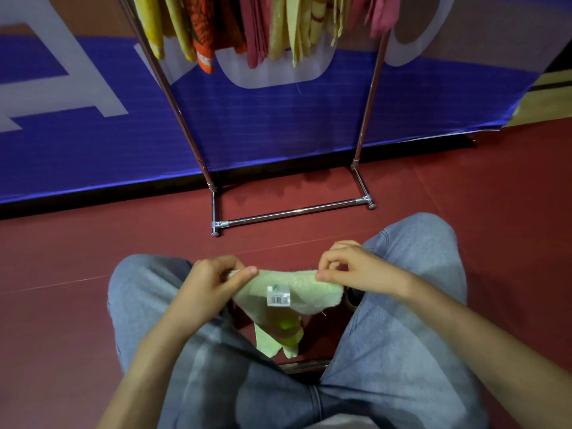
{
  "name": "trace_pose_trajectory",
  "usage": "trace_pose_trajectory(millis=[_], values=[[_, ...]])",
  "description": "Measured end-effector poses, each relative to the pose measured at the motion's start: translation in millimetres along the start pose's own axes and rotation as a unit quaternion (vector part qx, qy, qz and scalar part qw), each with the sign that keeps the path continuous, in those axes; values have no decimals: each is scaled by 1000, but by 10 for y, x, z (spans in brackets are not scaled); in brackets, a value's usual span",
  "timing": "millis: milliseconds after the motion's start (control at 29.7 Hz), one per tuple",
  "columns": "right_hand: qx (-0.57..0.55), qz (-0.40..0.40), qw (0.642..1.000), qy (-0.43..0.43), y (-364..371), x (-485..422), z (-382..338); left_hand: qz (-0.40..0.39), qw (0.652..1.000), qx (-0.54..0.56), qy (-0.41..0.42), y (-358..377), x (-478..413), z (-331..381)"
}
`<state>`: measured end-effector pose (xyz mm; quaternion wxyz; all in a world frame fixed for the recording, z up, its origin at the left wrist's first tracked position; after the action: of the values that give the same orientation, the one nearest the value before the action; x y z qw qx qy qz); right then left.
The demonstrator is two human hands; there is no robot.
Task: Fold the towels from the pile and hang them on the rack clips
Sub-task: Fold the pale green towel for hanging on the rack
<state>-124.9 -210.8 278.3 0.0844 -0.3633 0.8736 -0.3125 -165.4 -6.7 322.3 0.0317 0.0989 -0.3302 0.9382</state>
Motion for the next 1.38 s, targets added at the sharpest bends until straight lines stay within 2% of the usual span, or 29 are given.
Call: trace_pose_trajectory(millis=[101,168,337,505,707,943,1043,1178,1380], values=[[52,-32,998,7,-29,58,54,-6,999,-41,10,-14,-12,-89],[66,-27,997,-25,-84,51,-4,-22,997,-66,18,24,-2,-131],[-60,117,988,-81,-285,47,-102,-80,996,-43,-5,111,26,-152],[-121,171,973,-94,-349,122,-128,-128,990,-62,-13,124,53,-30],[-88,175,978,-67,-484,182,-175,-62,998,-24,11,-103,33,-32],[-176,91,979,-56,-415,153,-219,-23,999,15,28,-125,-5,-28],[-178,91,978,-60,-399,101,-315,-7,999,52,5,-29,-74,-46],[-175,104,978,-54,-451,65,-410,-34,995,90,-16,201,-118,-82],[-183,113,975,-59,-598,51,-547,-117,969,215,-28,620,-101,42]])
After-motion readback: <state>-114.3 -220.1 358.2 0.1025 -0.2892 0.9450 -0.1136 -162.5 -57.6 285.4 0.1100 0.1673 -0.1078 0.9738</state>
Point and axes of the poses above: each hand's wrist, its own x-axis away from the middle knuckle, its own y-axis out of the palm, z = x × y, the point moved 7 cm from there along -x, towards the middle knuckle, and after that the axes turned 10 degrees about -y, right-handed, at the moved point
